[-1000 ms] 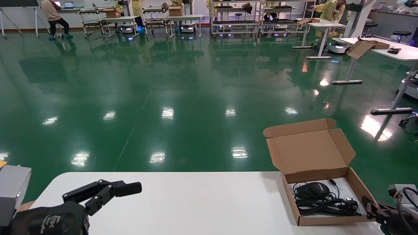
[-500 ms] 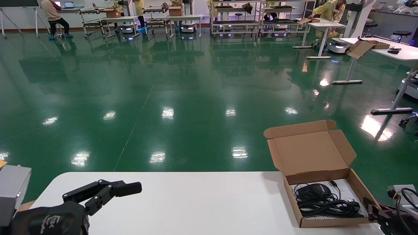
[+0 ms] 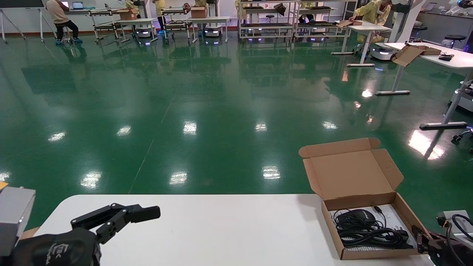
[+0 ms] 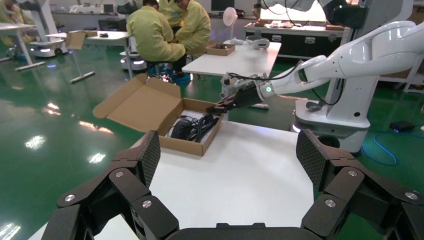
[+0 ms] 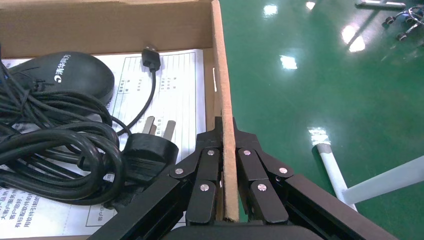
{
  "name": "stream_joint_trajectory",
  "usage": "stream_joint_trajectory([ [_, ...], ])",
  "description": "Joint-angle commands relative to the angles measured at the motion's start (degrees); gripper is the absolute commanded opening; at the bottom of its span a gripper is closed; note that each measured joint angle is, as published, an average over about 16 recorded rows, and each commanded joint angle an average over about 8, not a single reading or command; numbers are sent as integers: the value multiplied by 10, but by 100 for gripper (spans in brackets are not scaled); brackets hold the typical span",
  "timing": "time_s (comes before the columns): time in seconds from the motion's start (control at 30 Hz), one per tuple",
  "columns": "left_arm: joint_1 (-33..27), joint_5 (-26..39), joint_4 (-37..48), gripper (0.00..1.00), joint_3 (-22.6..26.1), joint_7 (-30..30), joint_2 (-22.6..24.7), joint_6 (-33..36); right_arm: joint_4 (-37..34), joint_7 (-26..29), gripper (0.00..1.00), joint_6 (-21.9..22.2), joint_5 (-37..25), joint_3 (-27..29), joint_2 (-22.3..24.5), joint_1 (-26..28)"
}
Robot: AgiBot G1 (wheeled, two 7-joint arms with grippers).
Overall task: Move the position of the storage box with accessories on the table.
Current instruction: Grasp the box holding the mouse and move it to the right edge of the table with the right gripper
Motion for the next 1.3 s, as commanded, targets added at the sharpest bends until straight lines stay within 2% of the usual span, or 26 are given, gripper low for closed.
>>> stream_joint_trajectory([
  [0.03,0,0,0,100,0,0,0,0,0,-2,0,2,0,0,-1,2],
  [0.47,0,0,0,100,0,0,0,0,2,-16,0,12,5,4,-7,4],
  [0.97,0,0,0,100,0,0,0,0,10,-77,2,21,47,34,-13,-10],
  [1.0,0,0,0,100,0,0,0,0,10,-79,10,20,49,35,-14,-10],
  [1.23,0,0,0,100,0,0,0,0,9,-94,95,10,57,41,-16,-13],
  [1.27,0,0,0,100,0,0,0,0,9,-96,99,9,58,42,-16,-13],
  [1.3,0,0,0,100,0,0,0,0,8,-98,100,9,59,42,-17,-13],
])
